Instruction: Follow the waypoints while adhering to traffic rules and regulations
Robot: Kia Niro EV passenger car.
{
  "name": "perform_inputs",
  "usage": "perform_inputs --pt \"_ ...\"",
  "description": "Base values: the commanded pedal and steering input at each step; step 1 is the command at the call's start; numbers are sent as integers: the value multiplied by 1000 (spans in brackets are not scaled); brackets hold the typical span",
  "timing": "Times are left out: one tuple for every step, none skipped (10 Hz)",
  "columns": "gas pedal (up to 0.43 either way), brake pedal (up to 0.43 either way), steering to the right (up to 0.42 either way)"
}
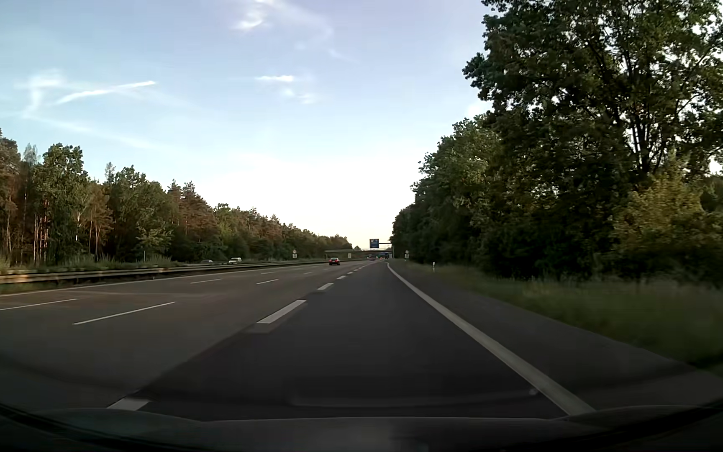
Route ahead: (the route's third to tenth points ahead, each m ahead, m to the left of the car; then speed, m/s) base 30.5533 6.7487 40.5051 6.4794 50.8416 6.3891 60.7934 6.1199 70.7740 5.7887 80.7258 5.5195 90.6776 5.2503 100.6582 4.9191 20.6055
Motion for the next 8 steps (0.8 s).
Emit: perform_inputs --pt "409 0 0" --pt "409 0 -1" --pt "409 0 -1" --pt "409 0 -2" --pt "398 0 -2" --pt "398 0 -2" --pt "398 0 -2" --pt "398 0 -2"
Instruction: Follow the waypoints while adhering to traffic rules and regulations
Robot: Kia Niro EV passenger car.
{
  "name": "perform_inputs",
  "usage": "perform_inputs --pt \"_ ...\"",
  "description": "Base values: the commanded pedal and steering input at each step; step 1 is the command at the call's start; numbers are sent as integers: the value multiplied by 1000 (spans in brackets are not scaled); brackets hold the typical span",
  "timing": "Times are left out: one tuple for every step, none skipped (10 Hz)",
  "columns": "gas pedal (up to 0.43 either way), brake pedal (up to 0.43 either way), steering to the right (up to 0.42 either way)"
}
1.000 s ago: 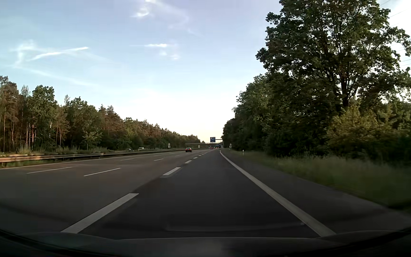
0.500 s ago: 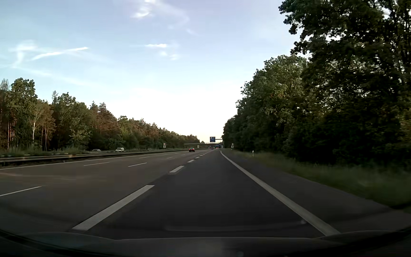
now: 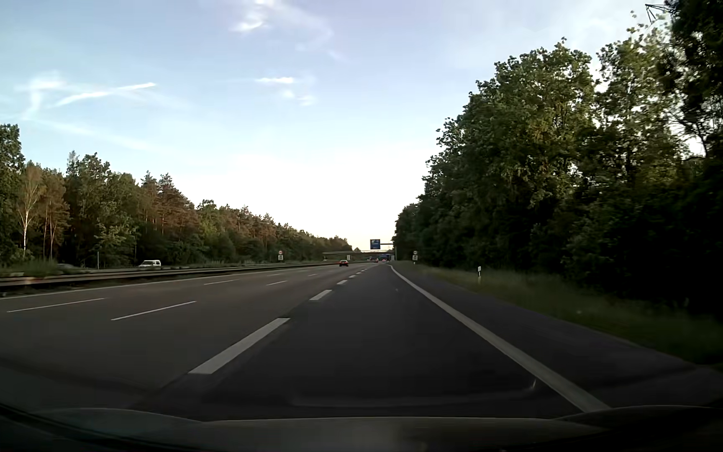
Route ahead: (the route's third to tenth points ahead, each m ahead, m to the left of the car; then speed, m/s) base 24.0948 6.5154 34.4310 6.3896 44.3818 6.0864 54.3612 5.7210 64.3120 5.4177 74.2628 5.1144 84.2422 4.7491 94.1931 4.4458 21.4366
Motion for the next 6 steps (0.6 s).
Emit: perform_inputs --pt "398 0 -2" --pt "390 0 -2" --pt "378 0 -2" --pt "370 0 -2" --pt "358 0 -2" --pt "339 0 -2"
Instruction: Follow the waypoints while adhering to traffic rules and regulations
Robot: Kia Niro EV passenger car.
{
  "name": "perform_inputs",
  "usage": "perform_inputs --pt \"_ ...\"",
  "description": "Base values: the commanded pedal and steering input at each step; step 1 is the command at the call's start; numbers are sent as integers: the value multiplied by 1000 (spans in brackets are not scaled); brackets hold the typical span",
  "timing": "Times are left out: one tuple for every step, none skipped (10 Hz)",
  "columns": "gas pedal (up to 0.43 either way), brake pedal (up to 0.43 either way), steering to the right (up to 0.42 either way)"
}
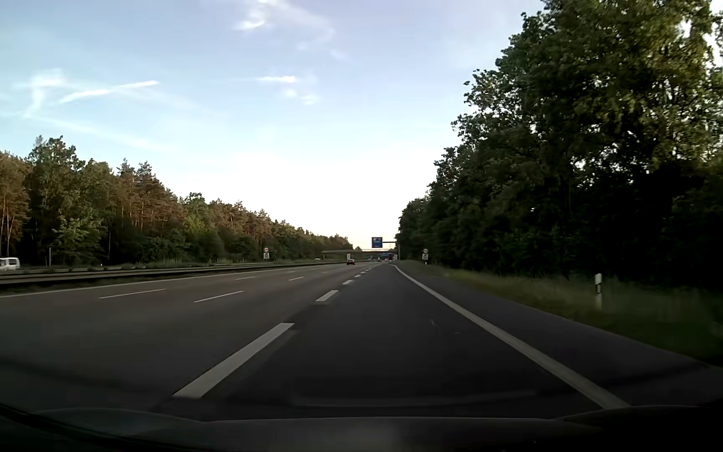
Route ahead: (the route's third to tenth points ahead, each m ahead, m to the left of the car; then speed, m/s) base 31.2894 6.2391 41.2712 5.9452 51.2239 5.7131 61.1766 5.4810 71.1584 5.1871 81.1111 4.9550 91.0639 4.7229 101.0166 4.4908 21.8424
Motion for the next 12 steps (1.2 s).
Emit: perform_inputs --pt "331 0 -2" --pt "331 0 -2" --pt "331 0 -2" --pt "331 0 -2" --pt "331 0 -2" --pt "331 0 -2" --pt "331 0 -2" --pt "331 0 -2" --pt "331 0 -2" --pt "331 0 -2" --pt "331 0 -2" --pt "331 0 -2"
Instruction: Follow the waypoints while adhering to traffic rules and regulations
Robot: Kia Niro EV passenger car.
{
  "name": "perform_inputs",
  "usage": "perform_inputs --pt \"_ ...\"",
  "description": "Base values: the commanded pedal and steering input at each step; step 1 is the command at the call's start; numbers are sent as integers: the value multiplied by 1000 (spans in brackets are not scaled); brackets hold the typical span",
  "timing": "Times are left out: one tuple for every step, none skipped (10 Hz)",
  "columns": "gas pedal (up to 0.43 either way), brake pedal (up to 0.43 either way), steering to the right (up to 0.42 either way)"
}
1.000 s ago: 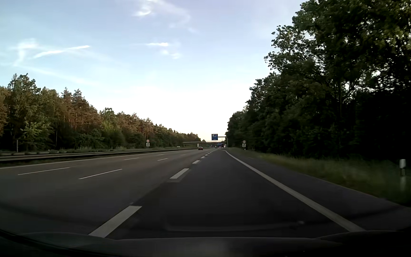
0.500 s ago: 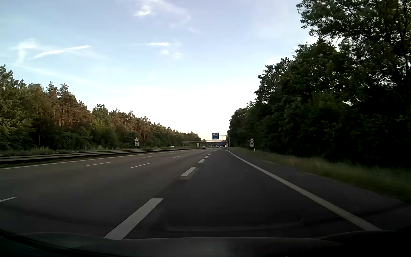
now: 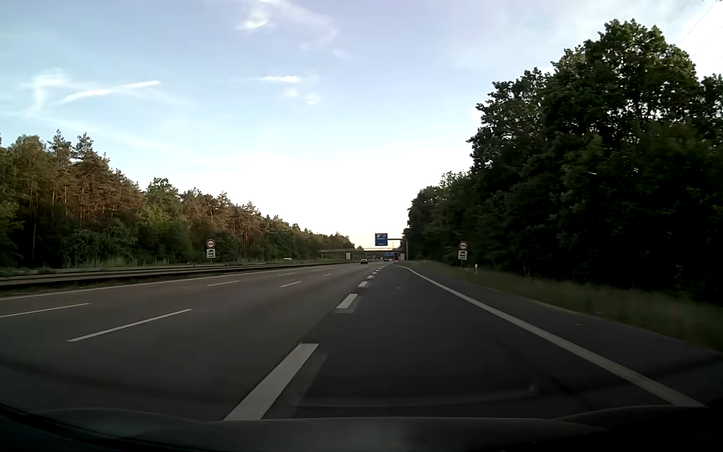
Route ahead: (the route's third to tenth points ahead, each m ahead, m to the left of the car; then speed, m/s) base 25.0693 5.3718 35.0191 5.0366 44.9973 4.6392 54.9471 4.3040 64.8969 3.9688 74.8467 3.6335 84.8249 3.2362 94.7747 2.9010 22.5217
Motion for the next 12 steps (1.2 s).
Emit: perform_inputs --pt "331 0 -2" --pt "331 0 -2" --pt "331 0 -2" --pt "331 0 -2" --pt "331 0 -2" --pt "331 0 -2" --pt "331 0 -2" --pt "331 0 -2" --pt "331 0 -2" --pt "319 0 -2" --pt "319 0 -1" --pt "319 0 0"
